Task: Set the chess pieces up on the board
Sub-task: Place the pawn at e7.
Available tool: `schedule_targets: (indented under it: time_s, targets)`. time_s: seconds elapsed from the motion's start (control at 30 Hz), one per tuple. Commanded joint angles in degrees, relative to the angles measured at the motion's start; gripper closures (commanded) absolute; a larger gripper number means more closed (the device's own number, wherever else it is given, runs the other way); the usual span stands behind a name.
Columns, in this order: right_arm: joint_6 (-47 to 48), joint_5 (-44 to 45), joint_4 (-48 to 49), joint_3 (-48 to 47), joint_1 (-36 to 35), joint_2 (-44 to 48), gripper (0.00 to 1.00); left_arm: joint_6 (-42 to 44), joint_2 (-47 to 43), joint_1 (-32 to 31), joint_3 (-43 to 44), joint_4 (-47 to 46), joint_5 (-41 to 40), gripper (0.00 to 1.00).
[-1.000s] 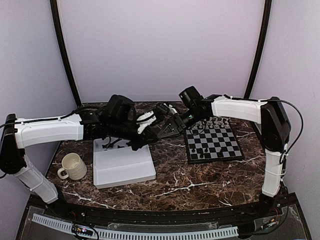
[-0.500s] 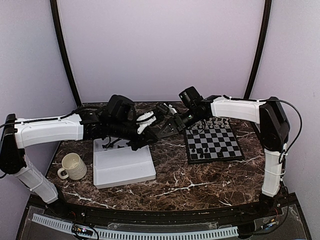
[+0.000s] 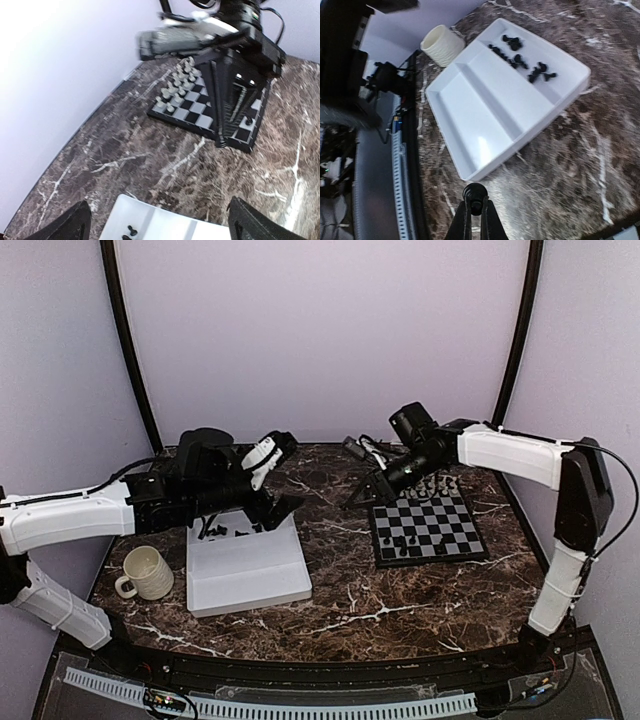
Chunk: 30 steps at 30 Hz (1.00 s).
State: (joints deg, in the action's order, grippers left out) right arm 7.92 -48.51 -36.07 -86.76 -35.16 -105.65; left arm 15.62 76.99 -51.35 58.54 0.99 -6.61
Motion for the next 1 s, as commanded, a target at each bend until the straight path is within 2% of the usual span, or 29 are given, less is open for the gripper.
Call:
schedule_targets:
  time_s: [0.0, 0.2, 0.3, 0.5, 0.97]
  targets:
    - [7.90, 19.09, -0.36, 7.67, 4.10, 9.38, 1.00, -2.42, -1.49, 1.79, -0.06, -8.45, -10.70, 0.01]
    - [12.16, 39.62, 2.27, 19.42, 9.46, 19.27, 1.00, -8.38, 3.03, 6.77, 2.12, -5.31, -9.19, 0.03]
    - [13.70, 45.07, 3.30, 24.71, 11.31, 21.94, 1.00, -9.02, 3.77, 7.99, 2.44, -4.10, -7.95, 0.07]
    - [13.80, 43.70, 3.93, 28.62, 12.04, 21.11, 1.00, -8.32, 3.13, 8.45, 1.27, -4.68, -8.26, 0.07]
    - [13.02, 40.92, 2.41, 25.54, 12.21, 13.84, 1.00, -8.95, 3.53, 8.43, 1.36, -3.15, -8.46, 0.09]
